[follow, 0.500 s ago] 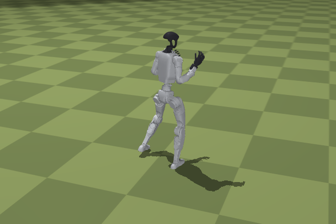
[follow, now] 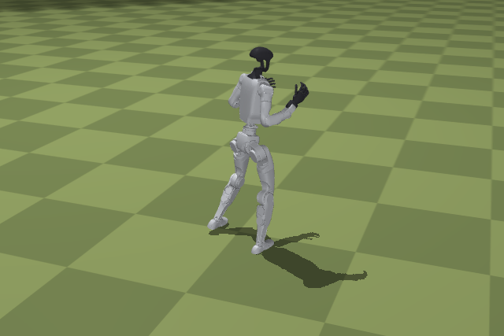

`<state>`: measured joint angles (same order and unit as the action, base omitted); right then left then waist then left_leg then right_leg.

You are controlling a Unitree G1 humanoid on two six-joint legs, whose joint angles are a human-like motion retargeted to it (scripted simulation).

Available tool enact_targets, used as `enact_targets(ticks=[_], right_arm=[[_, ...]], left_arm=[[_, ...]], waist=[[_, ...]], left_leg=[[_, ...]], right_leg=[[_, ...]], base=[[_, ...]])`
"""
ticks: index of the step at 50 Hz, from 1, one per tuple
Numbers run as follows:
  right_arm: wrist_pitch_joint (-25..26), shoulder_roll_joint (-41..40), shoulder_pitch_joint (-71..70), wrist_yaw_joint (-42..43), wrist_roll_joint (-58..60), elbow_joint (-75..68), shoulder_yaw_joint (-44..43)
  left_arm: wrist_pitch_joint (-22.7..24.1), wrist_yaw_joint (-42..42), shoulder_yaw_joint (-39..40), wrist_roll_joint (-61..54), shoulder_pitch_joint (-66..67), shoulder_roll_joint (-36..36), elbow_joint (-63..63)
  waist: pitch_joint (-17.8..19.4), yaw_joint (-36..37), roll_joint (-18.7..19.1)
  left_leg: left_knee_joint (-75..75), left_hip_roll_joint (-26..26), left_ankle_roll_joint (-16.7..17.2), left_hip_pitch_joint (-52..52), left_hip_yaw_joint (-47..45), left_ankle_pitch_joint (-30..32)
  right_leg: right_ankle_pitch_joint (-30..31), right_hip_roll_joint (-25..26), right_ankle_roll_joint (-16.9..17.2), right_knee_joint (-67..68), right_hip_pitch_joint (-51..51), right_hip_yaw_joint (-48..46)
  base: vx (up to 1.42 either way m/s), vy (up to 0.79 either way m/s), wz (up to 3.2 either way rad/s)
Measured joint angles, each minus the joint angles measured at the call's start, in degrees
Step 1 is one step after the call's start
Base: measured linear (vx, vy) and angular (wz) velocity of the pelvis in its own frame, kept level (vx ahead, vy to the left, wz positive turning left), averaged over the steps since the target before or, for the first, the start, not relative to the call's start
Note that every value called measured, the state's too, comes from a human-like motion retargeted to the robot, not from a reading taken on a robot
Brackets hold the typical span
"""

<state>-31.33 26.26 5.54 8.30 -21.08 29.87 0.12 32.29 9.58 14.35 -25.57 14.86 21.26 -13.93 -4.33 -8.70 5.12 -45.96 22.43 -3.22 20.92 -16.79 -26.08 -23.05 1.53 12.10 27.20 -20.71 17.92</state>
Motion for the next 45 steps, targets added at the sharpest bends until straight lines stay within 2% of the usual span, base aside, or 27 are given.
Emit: enact_targets(ticks=[10,16,19,22,25,27,29,32,34,37,40,43,45], right_arm=[[-1.5,-3.7,2.9,8.6,4.4,-5.1,-6.6],[-1.4,-2.5,4.8,16.2,9.4,-11.3,-9.8],[-0.8,-0.9,4.9,20.6,12.7,-15.8,-10.4],[-0.3,1.1,4.5,24.8,15.3,-20.6,-10.6],[0.1,2.4,4.8,26.9,16.0,-24.5,-10.6],[0.3,2.8,5.8,26.0,14.9,-25.6,-10.0],[0.6,3.1,6.8,24.1,13.5,-26.3,-9.1],[1.1,3.8,7.9,20.6,12.2,-27.2,-7.2],[1.8,4.1,8.5,18.5,12.5,-27.7,-5.9],[2.9,4.3,9.2,15.5,13.6,-28.6,-4.0],[4.1,3.9,9.1,12.7,14.7,-30.2,-1.9],[5.0,2.8,8.3,10.7,15.8,-31.9,0.1],[5.0,2.0,6.7,9.6,16.1,-32.2,0.6]], left_arm=[[0.5,6.3,3.3,3.6,0.6,-3.2,2.6],[0.3,8.8,2.7,3.3,1.1,-3.4,3.2],[-0.2,9.7,0.1,2.5,1.2,-4.5,4.5],[-0.9,10.5,-2.9,1.6,2.2,-5.8,7.1],[-1.2,10.8,-4.5,0.4,4.6,-6.0,9.1],[-1.6,10.1,-5.1,-0.7,7.0,-6.0,10.0],[-2.0,8.7,-5.5,-2.2,9.0,-5.9,11.0],[-2.4,6.9,-6.0,-3.9,11.1,-5.8,12.8],[-2.6,6.2,-6.4,-4.3,11.8,-5.7,13.9],[-3.0,5.6,-7.0,-4.0,12.1,-5.7,15.1],[-3.2,5.7,-7.5,-1.8,10.5,-5.1,17.1],[-3.7,6.5,-8.5,2.9,6.7,-3.8,19.1],[-4.2,7.0,-9.5,6.0,2.3,-2.4,19.7]], waist=[[0.7,-3.0,-1.5],[2.3,-3.0,-3.1],[3.4,-2.0,-4.1],[4.4,0.0,-4.7],[4.0,3.1,-4.5],[3.3,5.2,-4.4],[2.4,6.3,-4.7],[1.1,7.3,-5.4],[0.7,7.6,-5.6],[0.3,7.9,-5.3],[0.2,8.1,-5.9],[1.3,7.5,-7.0],[3.2,6.8,-8.4]], left_leg=[[0.4,-3.5,-0.8,-1.6,-0.4,1.1],[-5.0,-4.2,-0.9,-0.4,2.1,2.2],[-10.2,-3.3,-0.7,1.5,3.4,5.7],[-14.5,-3.2,0.3,4.4,5.7,9.8],[-13.4,-8.5,3.4,6.6,11.8,6.9],[-10.2,-11.5,4.9,6.3,14.4,5.2],[-6.0,-13.9,5.3,5.4,15.2,6.3],[0.2,-16.3,4.7,3.3,13.8,9.7],[2.5,-17.3,3.8,1.8,12.5,10.8],[3.1,-18.3,2.1,0.8,10.5,8.5],[3.5,-20.5,0.6,-0.9,9.5,3.0],[2.5,-22.5,-0.9,-2.8,8.3,-0.7],[4.5,-24.3,-1.3,-5.3,7.8,-0.4]], right_leg=[[-2.9,-2.3,0.3,5.1,-1.3,1.0],[-7.6,-3.0,-1.5,9.3,-1.0,0.2],[-9.9,-3.3,-2.5,11.0,0.0,-0.6],[-11.1,-3.4,-3.3,11.3,1.4,-1.1],[-9.8,-3.5,-3.5,8.9,2.9,-2.3],[-8.6,-4.3,-4.0,7.4,4.3,-5.9],[-5.1,-5.7,-2.9,5.0,5.6,-7.1],[0.2,-8.5,-1.0,2.9,6.8,-9.2],[1.5,-10.2,-0.4,4.0,6.9,-10.8],[0.0,-11.9,-0.3,7.4,6.2,-12.2],[-3.9,-14.5,-0.8,10.6,6.1,-13.4],[-7.1,-17.0,-1.1,15.3,6.7,-13.8],[-6.3,-19.0,-0.8,17.2,7.7,-14.1]], base=[[0.0,0.01,-0.01],[0.03,-0.01,0.06],[0.1,0.0,0.21],[0.12,0.05,0.05],[0.14,0.13,-0.5],[0.14,0.15,-0.6],[0.14,0.16,-0.18],[0.12,0.16,0.11],[0.08,0.15,0.14],[0.07,0.15,0.14],[0.09,0.14,0.16],[0.1,0.12,0.26],[0.12,0.1,0.23]])
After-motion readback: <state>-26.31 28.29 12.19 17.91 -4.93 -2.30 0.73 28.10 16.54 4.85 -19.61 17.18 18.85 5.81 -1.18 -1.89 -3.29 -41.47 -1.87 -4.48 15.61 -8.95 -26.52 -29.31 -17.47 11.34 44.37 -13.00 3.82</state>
